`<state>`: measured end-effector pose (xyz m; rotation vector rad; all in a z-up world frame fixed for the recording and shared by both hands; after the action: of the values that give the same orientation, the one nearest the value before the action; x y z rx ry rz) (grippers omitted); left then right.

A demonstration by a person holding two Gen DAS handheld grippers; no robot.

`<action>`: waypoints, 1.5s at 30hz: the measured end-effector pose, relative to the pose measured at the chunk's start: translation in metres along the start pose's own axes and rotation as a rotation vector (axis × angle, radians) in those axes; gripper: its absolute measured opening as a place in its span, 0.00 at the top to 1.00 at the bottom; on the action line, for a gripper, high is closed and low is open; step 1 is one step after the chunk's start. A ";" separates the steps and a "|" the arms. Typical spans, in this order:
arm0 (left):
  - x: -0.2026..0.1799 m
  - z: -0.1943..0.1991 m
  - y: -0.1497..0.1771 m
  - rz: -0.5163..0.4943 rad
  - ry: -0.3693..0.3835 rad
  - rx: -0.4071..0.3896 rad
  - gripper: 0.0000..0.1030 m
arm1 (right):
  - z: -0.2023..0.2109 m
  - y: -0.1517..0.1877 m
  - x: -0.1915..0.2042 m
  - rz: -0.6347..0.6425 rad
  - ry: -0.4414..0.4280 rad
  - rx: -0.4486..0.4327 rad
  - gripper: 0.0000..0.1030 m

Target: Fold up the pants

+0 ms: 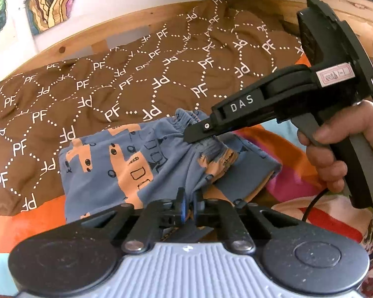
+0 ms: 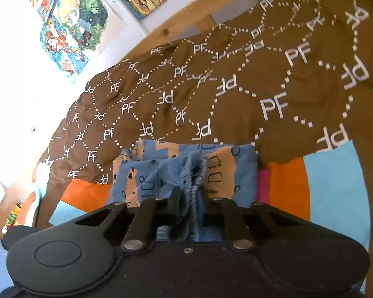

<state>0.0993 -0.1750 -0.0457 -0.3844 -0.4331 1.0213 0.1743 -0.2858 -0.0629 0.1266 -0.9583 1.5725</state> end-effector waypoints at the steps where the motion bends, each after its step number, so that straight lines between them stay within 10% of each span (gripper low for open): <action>1: 0.000 0.002 0.000 0.000 0.002 -0.006 0.95 | 0.003 -0.001 0.000 -0.004 -0.005 -0.004 0.90; 21: -0.013 0.001 0.000 -0.041 0.106 0.036 0.91 | 0.024 0.008 -0.006 0.047 0.120 0.066 0.85; 25: 0.002 0.014 0.005 0.029 0.186 0.013 0.47 | 0.026 0.010 0.001 0.118 0.180 0.070 0.85; 29: 0.025 0.023 0.010 0.145 0.174 0.001 0.42 | 0.031 0.013 0.005 0.155 0.273 0.057 0.61; 34: 0.053 0.021 0.012 0.342 -0.064 0.041 0.13 | 0.042 0.016 0.019 0.222 0.346 -0.010 0.22; 45: 0.094 -0.017 0.034 0.580 -0.212 0.220 0.00 | 0.019 0.028 0.039 0.342 0.373 0.084 0.01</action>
<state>0.1257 -0.0786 -0.0617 -0.2035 -0.4005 1.6684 0.1311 -0.2653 -0.0419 -0.2791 -0.6411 1.8670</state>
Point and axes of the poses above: each gripper's, at about its wrist camera, not at the fingertips, and z roughly against the way its jaws point, x to its left, y to its underside, the point moved 3 cm from there along -z, roughly the way its jaws point, and after that the axes turned 14 degrees about x, right-handed, at the moved point
